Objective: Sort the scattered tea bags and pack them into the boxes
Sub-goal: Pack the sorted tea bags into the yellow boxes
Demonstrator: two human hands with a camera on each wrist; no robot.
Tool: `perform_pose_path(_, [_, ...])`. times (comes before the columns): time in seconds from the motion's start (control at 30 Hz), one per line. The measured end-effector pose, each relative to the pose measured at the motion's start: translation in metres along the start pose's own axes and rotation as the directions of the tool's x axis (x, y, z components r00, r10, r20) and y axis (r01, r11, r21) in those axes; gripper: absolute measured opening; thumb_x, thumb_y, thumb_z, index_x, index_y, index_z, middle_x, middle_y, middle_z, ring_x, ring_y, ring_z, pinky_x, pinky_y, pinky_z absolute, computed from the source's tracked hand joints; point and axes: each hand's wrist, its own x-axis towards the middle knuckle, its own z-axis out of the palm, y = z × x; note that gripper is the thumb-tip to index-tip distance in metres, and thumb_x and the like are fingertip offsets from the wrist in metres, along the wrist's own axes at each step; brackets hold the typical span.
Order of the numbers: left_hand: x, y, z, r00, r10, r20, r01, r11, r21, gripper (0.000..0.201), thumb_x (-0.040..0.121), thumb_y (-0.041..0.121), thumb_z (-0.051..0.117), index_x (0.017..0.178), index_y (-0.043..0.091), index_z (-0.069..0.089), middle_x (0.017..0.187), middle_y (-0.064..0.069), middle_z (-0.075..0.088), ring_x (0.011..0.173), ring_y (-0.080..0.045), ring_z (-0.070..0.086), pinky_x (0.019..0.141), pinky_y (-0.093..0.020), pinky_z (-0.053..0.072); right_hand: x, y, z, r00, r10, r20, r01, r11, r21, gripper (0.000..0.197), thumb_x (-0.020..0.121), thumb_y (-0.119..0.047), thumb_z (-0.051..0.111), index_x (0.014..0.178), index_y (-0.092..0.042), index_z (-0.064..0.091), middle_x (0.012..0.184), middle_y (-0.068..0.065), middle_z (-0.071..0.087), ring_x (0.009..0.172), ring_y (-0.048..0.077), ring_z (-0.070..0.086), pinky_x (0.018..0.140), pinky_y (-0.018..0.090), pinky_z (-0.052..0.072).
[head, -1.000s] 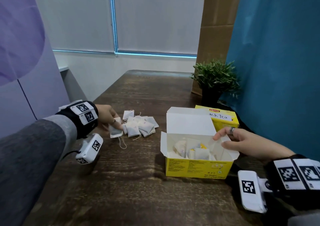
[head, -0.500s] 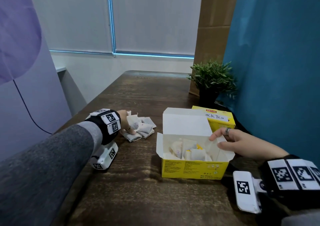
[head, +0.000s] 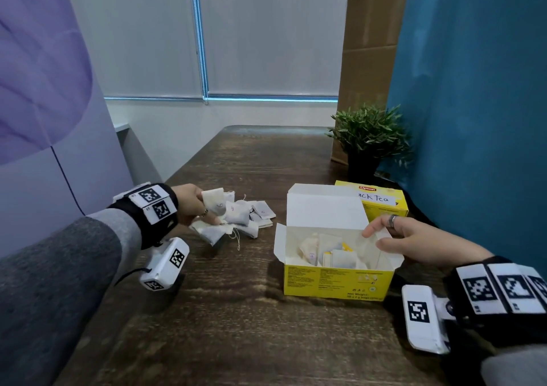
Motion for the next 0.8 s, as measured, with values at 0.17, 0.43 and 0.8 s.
perform_pose_path(0.17, [-0.034, 0.031, -0.021, 0.984, 0.178, -0.01, -0.178, 0.973, -0.146, 0.03, 0.052, 0.019, 0.09, 0.075, 0.01, 0.072, 0.089, -0.018, 0.07, 0.081, -0.026, 0.058, 0.078, -0.037, 0.045, -0.002, -0.003, 0.0, 1.0, 0.011, -0.003, -0.011, 1.0, -0.012, 0.021, 0.092, -0.009, 0.052, 0.103, -0.025, 0.059, 0.067, 0.005, 0.034, 0.06, 0.018, 0.033, 0.057, 0.029, 0.028])
perform_pose_path(0.43, [-0.073, 0.129, 0.039, 0.836, 0.432, 0.339, -0.33, 0.889, -0.318, 0.054, 0.06, 0.014, 0.084, 0.104, -0.007, 0.063, 0.107, -0.023, 0.065, 0.097, -0.033, 0.061, 0.095, -0.051, 0.047, -0.006, -0.007, 0.001, 1.0, 0.015, 0.002, -0.015, 0.999, -0.028, 0.023, 0.091, -0.004, 0.05, 0.103, -0.022, 0.058, 0.06, -0.002, 0.034, 0.054, 0.012, 0.033, 0.055, 0.027, 0.028])
perform_pose_path(0.8, [-0.059, 0.149, 0.11, 0.9, 0.279, 0.335, -0.354, 0.917, 0.185, 0.024, 0.076, 0.017, 0.076, 0.072, 0.017, 0.053, 0.07, -0.003, 0.054, 0.057, -0.015, 0.051, 0.051, -0.023, 0.051, -0.005, -0.002, -0.001, 0.999, 0.021, -0.024, -0.021, 0.999, -0.031, 0.023, 0.089, -0.008, 0.051, 0.106, -0.021, 0.059, 0.06, -0.003, 0.03, 0.056, 0.015, 0.031, 0.055, 0.03, 0.025])
